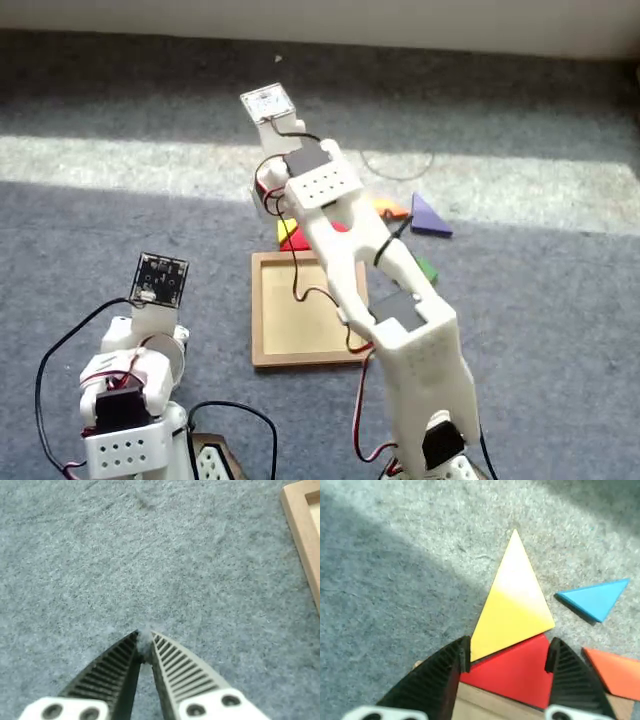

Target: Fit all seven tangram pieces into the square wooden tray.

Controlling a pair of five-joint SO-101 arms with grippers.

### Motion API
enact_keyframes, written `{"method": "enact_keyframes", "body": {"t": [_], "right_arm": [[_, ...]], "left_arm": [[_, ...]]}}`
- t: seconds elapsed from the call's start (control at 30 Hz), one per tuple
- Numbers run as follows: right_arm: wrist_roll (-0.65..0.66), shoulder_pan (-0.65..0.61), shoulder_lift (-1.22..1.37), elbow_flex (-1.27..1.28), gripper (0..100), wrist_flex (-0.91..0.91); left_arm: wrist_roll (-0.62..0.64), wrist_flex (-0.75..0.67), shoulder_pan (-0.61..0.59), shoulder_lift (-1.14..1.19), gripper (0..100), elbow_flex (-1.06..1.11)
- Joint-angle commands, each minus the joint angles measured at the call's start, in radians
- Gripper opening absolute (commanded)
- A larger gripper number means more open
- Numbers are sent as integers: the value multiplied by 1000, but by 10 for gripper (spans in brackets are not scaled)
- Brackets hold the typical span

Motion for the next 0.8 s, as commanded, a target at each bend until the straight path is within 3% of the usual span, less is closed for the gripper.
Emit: {"method": "enact_keyframes", "body": {"t": [0.0, 0.2, 0.77], "right_arm": [[-11, -18, 107, -211, 277, 31], [-130, -4, 243, -423, 404, 142], [-135, -2, 496, -661, 382, 183]], "left_arm": [[-8, -6, -4, -44, 8, -8], [-8, -6, -4, -44, 8, -8], [-8, -6, -8, -44, 8, -8]]}}
